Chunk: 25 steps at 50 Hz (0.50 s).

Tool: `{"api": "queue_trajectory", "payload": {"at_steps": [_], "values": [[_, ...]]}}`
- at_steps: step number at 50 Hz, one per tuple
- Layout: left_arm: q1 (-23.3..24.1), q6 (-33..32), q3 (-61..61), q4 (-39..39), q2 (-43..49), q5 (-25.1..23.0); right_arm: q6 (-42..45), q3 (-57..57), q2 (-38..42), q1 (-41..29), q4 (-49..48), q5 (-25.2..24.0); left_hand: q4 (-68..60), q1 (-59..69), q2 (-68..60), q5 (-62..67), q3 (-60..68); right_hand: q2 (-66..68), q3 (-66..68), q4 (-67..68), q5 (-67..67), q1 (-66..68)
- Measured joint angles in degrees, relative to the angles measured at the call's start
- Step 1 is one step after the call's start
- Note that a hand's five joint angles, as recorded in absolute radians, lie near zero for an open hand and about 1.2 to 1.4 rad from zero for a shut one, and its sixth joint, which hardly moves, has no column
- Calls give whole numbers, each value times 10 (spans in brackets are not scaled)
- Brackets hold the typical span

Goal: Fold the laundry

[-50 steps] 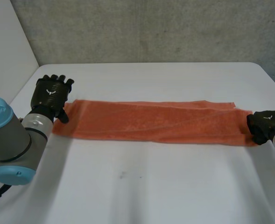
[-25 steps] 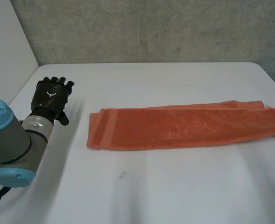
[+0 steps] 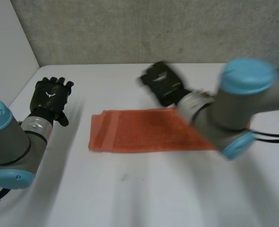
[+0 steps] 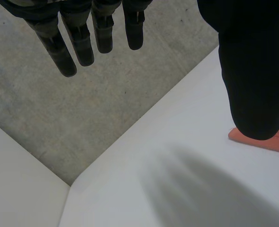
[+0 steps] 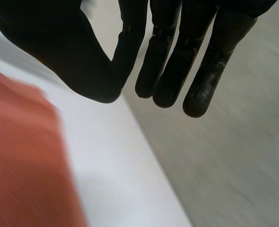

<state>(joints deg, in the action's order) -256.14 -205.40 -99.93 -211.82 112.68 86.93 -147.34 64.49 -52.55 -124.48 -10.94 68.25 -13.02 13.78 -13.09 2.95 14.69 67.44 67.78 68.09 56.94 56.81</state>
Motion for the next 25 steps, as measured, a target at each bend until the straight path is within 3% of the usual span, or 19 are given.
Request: {"api": "queue_trajectory", "payload": {"at_steps": [5,10,11,13,15,16,17,19,21,25], "values": [[-1,0,-1,0,0,0,3,-53,87,-95,1,-23,0,0,0,0,0,0,0,0,0,0],[-1,0,-2,0,0,0,6,-77,135,-131,7,-16,0,0,0,0,0,-10,-11,-11,-10,-14],[0,0,-4,0,0,0,6,-86,150,-140,12,4,0,0,0,0,0,-195,-194,-186,-173,-160],[0,0,-5,0,0,0,5,-88,153,-141,16,27,0,0,0,0,0,-261,-250,-252,-237,-213],[1,0,-7,0,-1,0,1,-88,145,-138,20,82,0,0,0,0,0,-381,-382,-386,-375,-313],[2,0,-8,0,-1,-1,-5,-86,134,-130,22,125,0,0,1,0,0,-404,-406,-408,-397,-329],[2,0,-8,0,-1,-1,-5,-86,134,-130,22,125,0,0,1,0,0,-404,-406,-408,-397,-329],[3,0,-9,0,-1,-1,-30,-76,104,-103,25,210,0,0,1,0,0,-414,-421,-428,-416,-339],[4,0,-9,0,-1,-1,-60,-65,82,-73,27,256,0,0,1,0,0,-414,-421,-428,-417,-339],[5,0,-10,0,-1,-1,-132,-40,47,-8,30,290,2,0,1,0,0,-414,-421,-428,-417,-339]]}}
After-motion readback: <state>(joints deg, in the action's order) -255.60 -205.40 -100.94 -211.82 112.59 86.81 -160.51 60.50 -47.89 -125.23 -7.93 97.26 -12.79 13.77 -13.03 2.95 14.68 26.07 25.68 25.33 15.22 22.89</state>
